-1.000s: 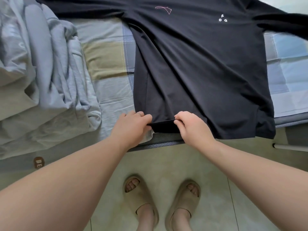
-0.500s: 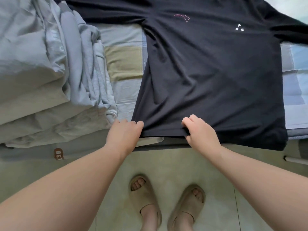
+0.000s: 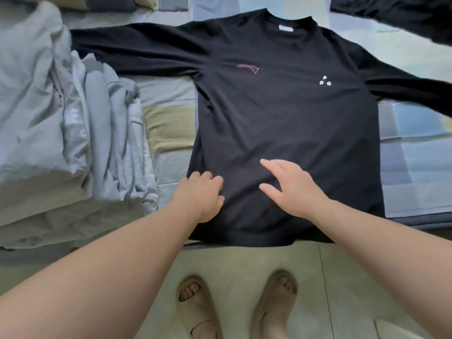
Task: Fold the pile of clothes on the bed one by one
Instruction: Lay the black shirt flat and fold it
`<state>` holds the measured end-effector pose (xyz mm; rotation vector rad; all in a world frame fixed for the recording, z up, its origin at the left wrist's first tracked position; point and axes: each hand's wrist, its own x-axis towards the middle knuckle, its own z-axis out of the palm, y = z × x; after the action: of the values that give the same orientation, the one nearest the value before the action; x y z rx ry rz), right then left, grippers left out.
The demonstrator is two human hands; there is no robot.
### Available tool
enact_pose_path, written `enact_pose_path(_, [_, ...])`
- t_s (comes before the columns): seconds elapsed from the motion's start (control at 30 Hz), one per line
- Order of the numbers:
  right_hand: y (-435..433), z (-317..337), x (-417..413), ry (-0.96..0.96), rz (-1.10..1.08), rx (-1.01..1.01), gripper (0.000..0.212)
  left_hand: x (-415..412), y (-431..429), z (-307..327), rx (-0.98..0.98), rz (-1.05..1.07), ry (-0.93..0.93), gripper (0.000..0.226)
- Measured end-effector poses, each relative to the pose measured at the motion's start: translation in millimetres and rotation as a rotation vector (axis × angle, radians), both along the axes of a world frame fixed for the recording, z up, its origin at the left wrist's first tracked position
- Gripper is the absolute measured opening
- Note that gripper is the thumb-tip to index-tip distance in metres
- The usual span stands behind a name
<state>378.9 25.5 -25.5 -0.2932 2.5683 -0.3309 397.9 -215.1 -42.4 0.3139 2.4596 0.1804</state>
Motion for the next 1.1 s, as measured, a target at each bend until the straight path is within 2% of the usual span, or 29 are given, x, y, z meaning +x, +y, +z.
enact_pose_path(0.13, [36.5, 11.3, -48.1, 0.051, -0.023, 0.090, 0.065, -43.8, 36.4, 13.8, 0.032, -0.039, 0.189, 0.045])
enact_pose_path(0.33, [134.2, 13.6, -124.6, 0.069, -0.084, 0.091, 0.065, -126.3, 121.6, 17.6, 0.018, -0.044, 0.242, 0.052])
enact_pose_path(0.67, [384.4, -35.3, -211.0, -0.001, -0.539, -0.018, 0.068, -208.7, 349.4, -32.9, 0.071, -0.057, 0.111, 0.060])
enact_pose_path(0.83, [491.3, -53.9, -242.6, 0.005, -0.820, -0.101, 0.074, -257.5, 459.1, -58.4, 0.130, -0.077, 0.121, 0.065])
enact_pose_path(0.97, [560.8, -66.0, -262.3, 0.146, -0.681, 0.263, 0.077, -297.9, 533.5, -72.7, 0.142, -0.147, 0.213, 0.073])
enact_pose_path(1.1, [615.1, -77.9, -284.2, 0.074, -0.595, 0.382, 0.072, -326.7, 584.7, -83.1, 0.120, -0.087, 0.196, 0.080])
